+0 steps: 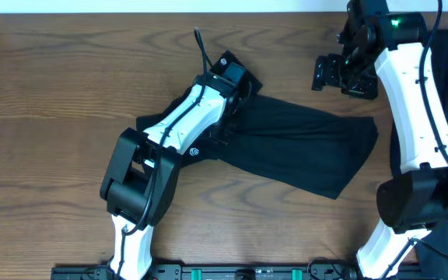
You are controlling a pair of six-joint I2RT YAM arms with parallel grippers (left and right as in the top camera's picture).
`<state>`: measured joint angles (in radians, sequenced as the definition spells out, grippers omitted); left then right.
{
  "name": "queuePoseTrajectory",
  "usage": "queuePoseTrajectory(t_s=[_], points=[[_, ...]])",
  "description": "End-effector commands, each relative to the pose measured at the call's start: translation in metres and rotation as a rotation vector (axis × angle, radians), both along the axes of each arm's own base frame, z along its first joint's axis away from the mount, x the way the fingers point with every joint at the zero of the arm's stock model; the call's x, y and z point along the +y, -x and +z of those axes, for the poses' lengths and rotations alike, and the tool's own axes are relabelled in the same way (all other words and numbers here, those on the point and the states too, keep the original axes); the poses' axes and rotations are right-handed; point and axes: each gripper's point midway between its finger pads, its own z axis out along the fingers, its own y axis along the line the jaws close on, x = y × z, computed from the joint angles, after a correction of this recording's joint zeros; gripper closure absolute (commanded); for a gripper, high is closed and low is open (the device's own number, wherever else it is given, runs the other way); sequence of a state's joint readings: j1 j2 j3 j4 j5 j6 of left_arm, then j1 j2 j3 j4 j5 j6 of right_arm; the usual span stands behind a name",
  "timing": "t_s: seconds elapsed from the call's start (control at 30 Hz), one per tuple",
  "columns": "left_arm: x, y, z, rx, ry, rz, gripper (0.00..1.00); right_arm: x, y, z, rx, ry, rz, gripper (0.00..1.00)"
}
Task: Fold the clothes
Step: 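Grasp the garment's left sleeve cuff with the left gripper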
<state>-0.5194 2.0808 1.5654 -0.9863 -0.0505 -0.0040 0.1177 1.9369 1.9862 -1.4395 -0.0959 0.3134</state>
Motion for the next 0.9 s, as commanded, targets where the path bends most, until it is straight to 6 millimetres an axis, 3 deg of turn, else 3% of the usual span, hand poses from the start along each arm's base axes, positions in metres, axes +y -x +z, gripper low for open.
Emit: queuePoseTrajectory(t_s=[0.0, 0.1, 0.27, 0.4, 0.5, 0.67, 0.87], points=[[0.015, -0.003, 0.013, -0.039, -0.053, 0.058, 0.94, -0.007, -0.001, -0.006, 0.019, 0.008, -0.039, 0.15], [0.024, -0.002, 0.040, -0.083, -0.054, 0.133, 0.94, -0.007, -0.001, -0.006, 0.020, 0.008, -0.039, 0.16], [0.058, 0.009, 0.106, -0.209, -0.055, 0.326, 0.94, -0.008, 0.001, -0.006, 0.025, 0.010, -0.038, 0.16], [0.084, 0.031, 0.158, -0.291, 0.004, 0.465, 0.94, -0.009, 0.002, -0.007, 0.030, 0.019, -0.031, 0.16], [0.098, 0.049, 0.185, -0.332, 0.037, 0.532, 0.94, -0.009, 0.002, -0.007, 0.025, 0.025, 0.003, 0.14], [0.114, 0.088, 0.203, -0.307, 0.036, 0.627, 0.94, -0.022, 0.003, -0.008, 0.028, 0.101, 0.013, 0.12], [0.109, 0.128, 0.203, -0.160, 0.072, 0.657, 0.94, -0.036, 0.011, -0.008, 0.058, 0.183, 0.004, 0.10]])
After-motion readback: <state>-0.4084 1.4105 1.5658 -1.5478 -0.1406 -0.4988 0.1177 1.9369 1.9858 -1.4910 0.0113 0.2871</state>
